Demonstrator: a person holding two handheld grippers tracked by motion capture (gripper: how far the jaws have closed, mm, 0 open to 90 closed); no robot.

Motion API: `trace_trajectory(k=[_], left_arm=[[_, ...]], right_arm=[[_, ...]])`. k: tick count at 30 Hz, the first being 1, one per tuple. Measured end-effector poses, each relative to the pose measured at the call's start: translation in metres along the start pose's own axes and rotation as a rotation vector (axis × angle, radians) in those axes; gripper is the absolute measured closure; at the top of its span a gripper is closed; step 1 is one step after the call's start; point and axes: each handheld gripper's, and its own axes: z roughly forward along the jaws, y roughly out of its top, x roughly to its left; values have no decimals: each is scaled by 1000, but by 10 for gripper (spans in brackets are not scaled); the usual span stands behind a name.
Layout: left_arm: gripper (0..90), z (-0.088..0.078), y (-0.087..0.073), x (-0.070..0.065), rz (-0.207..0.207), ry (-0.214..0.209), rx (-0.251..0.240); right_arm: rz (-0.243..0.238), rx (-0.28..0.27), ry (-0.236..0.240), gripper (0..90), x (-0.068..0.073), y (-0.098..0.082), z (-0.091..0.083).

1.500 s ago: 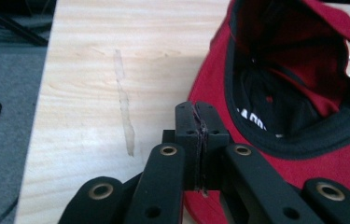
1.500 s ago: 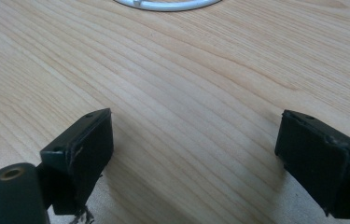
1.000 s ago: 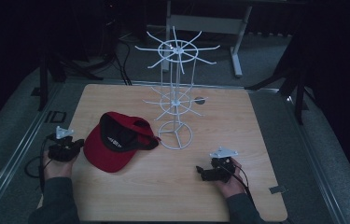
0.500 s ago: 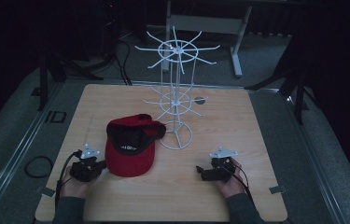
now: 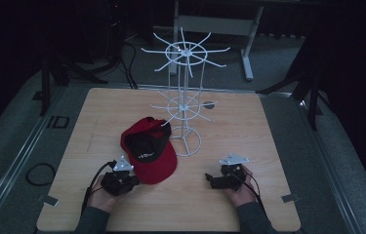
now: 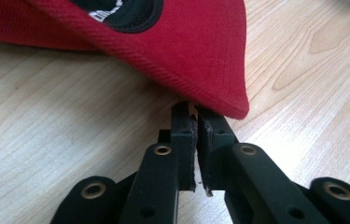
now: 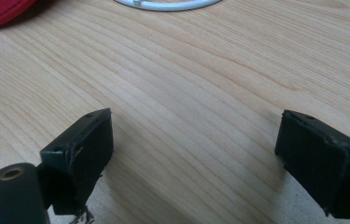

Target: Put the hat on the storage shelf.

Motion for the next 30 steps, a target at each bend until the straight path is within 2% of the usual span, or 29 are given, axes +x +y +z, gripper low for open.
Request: trace_trajectory(k=[1,3,4,5,6,8,12,14,17,19,26,30], left_arm=[[830,-1,-2,2,-10,7,-1],[794,-5,-6,6,-68,-1,-21],[763,-5,-6,6,-68,-1,-21],[763,-11,-12,11,-105,-16,-37],[704,-13,-14,13,-111,-27,-44],[654,-19,-18,14,-117,-48,-70],[588,-26,-19,14,-151,-98,-122],[563,-26,-16,14,-162,-103,-136],[537,-21,-10,14,-178,-117,-152],[543,-15,-4,13,-186,-120,-145],[565,7,8,18,-271,-149,-118],[573,15,14,25,-323,-183,-97]], right_arm=[[0,0,0,112,0,0,0],[0,0,0,112,0,0,0],[0,0,0,112,0,0,0],[-1,0,0,112,0,0,0],[-1,0,0,112,0,0,0],[-1,0,0,112,0,0,0],[-1,0,0,112,0,0,0],[-1,0,0,112,0,0,0],[-1,0,0,112,0,0,0],[0,0,0,112,0,0,0],[-1,0,0,112,0,0,0],[-1,0,0,112,0,0,0]])
